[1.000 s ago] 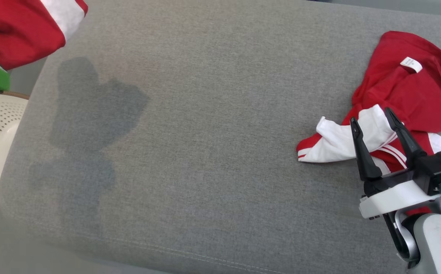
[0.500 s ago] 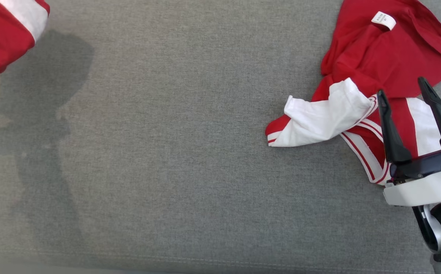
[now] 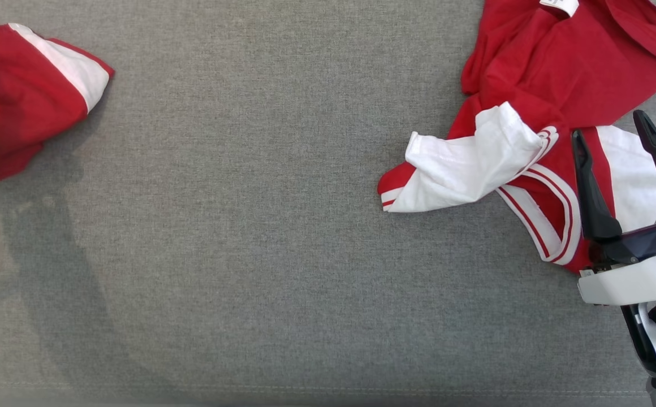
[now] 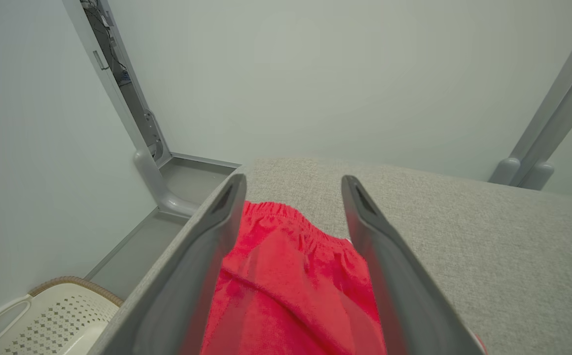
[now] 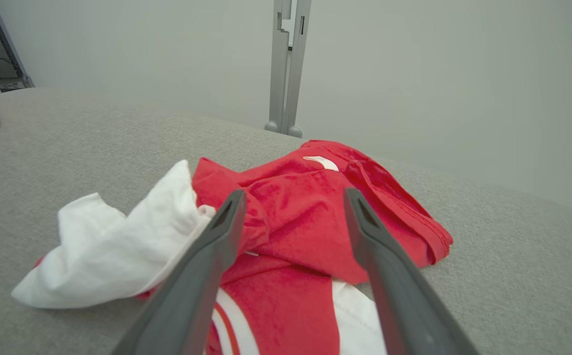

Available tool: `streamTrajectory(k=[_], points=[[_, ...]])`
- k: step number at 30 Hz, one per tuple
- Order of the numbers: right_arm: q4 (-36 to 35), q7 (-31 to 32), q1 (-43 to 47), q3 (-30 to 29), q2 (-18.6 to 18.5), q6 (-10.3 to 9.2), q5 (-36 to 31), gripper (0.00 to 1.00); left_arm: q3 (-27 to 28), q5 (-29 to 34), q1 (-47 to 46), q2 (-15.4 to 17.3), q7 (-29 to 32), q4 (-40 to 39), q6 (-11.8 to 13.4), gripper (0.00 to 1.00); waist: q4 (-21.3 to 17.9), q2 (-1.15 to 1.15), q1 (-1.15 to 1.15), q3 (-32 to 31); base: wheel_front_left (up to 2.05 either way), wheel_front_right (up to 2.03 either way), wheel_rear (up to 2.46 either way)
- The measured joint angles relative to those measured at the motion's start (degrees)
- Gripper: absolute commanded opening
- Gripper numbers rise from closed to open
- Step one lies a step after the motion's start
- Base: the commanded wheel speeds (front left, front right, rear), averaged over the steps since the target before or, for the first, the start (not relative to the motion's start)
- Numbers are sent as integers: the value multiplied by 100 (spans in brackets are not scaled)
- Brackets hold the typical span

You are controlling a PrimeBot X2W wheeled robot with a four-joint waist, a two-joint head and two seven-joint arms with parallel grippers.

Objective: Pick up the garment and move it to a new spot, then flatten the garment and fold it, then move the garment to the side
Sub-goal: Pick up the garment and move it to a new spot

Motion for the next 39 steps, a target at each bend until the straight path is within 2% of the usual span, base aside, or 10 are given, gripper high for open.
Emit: streamTrajectory(k=[8,17,28,39], points=[[363,-232,-29,87,191,0,47,100,446,611,14,-11,-1,-760,-76,100,-33,0,0,-284,0,0,0],[1022,-610,-76,183,490,0,154,100,385,1189,237,-165,-2,-1397,-231,100,-310,0,0,-714,0,0,0],[1729,-1006,-30,320,854,0,226,100,445,1308,1321,-613,-4,-2140,-279,100,-818,0,0,-1321,0,0,0],[2249,-1185,88,354,972,0,286,100,494,1336,2535,-1038,-3,-2588,-281,100,-1159,0,0,-1918,0,0,0]])
